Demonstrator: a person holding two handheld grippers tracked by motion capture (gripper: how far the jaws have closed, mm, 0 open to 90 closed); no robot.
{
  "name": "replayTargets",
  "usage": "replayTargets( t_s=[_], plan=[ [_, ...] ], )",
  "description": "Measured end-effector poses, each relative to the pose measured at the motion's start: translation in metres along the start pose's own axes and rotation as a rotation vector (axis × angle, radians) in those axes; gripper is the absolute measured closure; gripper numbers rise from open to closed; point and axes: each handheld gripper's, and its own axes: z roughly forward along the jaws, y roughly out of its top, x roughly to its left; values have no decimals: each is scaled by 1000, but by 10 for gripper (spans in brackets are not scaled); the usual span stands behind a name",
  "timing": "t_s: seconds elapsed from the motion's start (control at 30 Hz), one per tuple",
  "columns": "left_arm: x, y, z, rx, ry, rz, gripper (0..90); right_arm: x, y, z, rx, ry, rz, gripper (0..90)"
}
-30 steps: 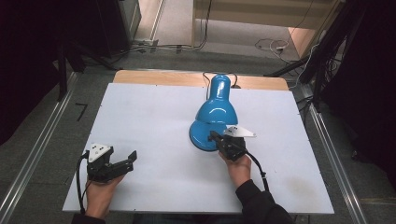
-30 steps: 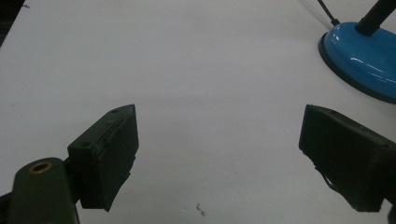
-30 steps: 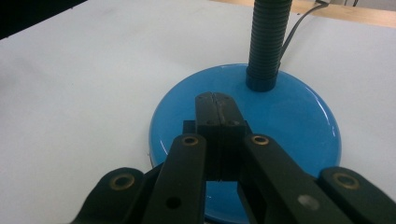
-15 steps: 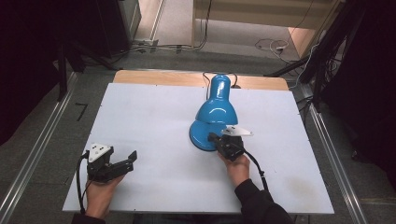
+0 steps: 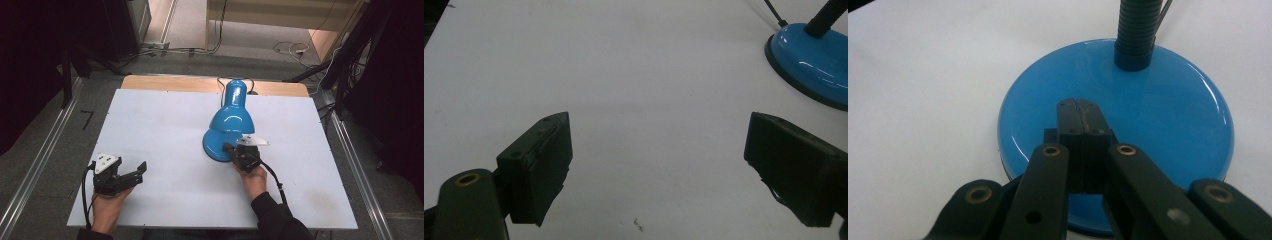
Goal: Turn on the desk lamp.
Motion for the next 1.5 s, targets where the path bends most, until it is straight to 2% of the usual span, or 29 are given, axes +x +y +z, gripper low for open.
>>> replayTargets(
  t_s=[0.1,0.33,1.07,1.1,1.13,1.2,1.3,1.5],
  plan=[
    [0,0,0,2,1,0,125,0,0,0,2,3,8,874],
    [0,0,0,0,1,-1,125,3,0,-1,-1,-17,-29,875],
    [0,0,0,4,-1,2,125,8,-3,-1,-2,-50,-83,875],
    [0,0,0,5,-1,2,125,9,-3,-1,17,-45,-79,876],
    [-1,0,0,5,-1,2,125,9,-4,0,8,-38,-82,876],
    [-1,0,0,4,0,1,125,11,-5,-1,5,-54,-95,876],
    [-1,0,0,3,-2,-1,125,11,-6,-1,2,-47,-78,876],
    [0,0,0,1,-3,-2,125,10,-5,-1,3,-46,-75,875]
  ],
)
